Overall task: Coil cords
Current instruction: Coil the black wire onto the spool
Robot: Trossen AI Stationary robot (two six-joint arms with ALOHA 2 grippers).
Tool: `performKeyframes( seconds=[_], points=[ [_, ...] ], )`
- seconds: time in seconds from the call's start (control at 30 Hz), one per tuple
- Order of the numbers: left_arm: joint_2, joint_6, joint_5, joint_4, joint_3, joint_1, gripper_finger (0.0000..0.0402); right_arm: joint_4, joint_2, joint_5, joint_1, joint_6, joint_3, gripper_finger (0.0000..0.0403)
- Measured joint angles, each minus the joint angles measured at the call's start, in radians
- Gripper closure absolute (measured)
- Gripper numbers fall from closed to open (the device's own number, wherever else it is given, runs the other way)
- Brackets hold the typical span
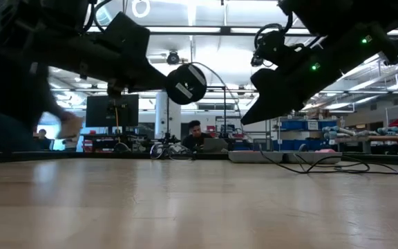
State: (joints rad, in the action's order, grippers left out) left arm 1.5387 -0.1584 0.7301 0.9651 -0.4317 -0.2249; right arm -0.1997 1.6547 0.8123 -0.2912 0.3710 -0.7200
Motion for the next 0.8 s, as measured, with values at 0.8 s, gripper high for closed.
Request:
performKeyframes(
  seconds=[0.8],
  points=[
    [0.0,0.021,-0.002,-0.01,-0.006,0.0,0.0401,-0.008,0.002,0.051,0.066,-0.007,0.0,0.0303]
  ],
)
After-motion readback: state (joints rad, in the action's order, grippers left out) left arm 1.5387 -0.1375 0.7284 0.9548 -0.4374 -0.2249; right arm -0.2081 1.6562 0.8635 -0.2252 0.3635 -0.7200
